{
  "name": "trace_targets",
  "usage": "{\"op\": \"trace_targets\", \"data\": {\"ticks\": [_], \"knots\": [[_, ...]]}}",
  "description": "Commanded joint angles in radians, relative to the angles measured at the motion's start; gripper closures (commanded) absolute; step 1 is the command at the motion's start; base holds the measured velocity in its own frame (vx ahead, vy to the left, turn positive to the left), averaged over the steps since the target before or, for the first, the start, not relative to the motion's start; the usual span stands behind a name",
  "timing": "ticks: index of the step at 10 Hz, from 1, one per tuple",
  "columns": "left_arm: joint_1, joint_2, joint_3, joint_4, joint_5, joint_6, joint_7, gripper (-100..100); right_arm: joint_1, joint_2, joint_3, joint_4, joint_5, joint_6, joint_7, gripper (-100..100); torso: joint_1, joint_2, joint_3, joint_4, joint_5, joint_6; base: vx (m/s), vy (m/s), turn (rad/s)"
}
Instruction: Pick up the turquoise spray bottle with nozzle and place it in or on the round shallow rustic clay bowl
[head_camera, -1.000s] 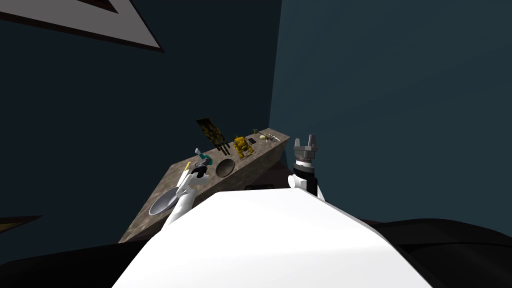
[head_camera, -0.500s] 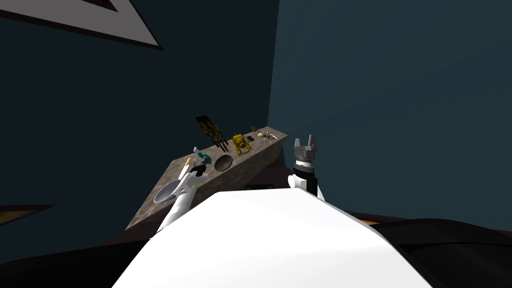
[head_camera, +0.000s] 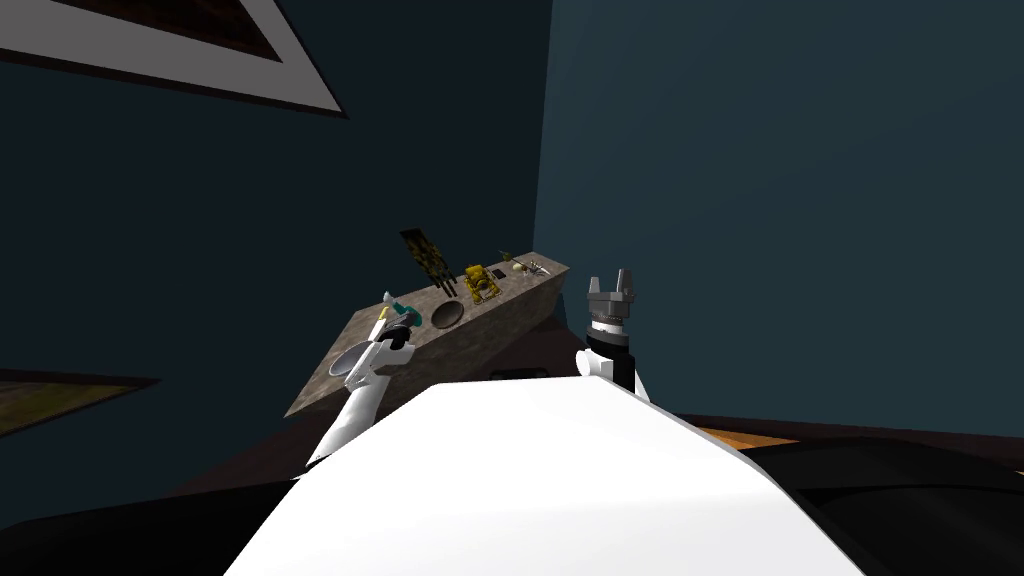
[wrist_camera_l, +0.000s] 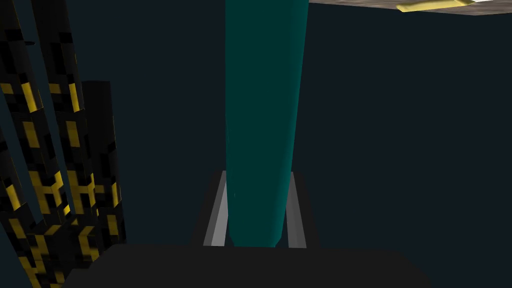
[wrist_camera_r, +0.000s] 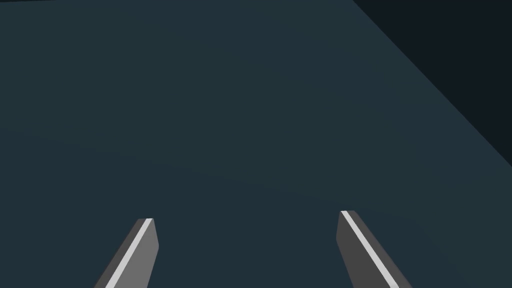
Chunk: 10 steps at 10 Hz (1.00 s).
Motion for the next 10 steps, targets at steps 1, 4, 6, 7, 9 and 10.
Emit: {"op": "trace_targets", "data": {"ticks": [1, 4, 6, 7, 9, 10], "knots": [[0.001, 0.012, -0.008, -0.023, 0.010, 0.032, 0.014, 100, 0.000, 0.000, 0.000, 0.000, 0.000, 0.000, 0.000, 0, 0.000, 0.000, 0.000, 0.000, 0.000, 0.000, -0.135, -0.107, 0.028], [0.000, 0.031, -0.020, -0.057, 0.025, 0.083, 0.035, 100, 0.000, 0.000, 0.000, 0.000, 0.000, 0.000, 0.000, 0, 0.002, 0.001, 0.001, 0.001, 0.000, 0.000, -0.126, -0.065, 0.023], [-0.001, 0.043, -0.027, -0.078, 0.036, 0.115, 0.045, 100, 0.000, 0.000, 0.000, 0.000, 0.000, 0.000, 0.000, 0, 0.002, 0.001, 0.001, 0.001, 0.000, 0.001, -0.118, -0.063, 0.014], [-0.004, 0.057, -0.032, -0.097, 0.048, 0.146, 0.050, 100, 0.000, 0.000, 0.000, 0.000, 0.000, 0.000, 0.000, 0, 0.002, 0.000, 0.001, 0.001, 0.000, 0.001, -0.121, -0.091, -0.009], [-0.008, 0.071, -0.037, -0.112, 0.062, 0.175, 0.049, 100, 0.000, 0.000, 0.000, 0.000, 0.000, 0.000, 0.000, 0, -0.001, 0.000, 0.000, 0.001, -0.001, 0.002, -0.092, -0.093, -0.022], [-0.014, 0.086, -0.040, -0.123, 0.077, 0.201, 0.042, 100, 0.000, 0.000, 0.000, 0.000, 0.000, 0.000, 0.000, 0, 0.000, -0.002, -0.001, 0.001, -0.001, 0.002, -0.054, -0.106, -0.089]]}}
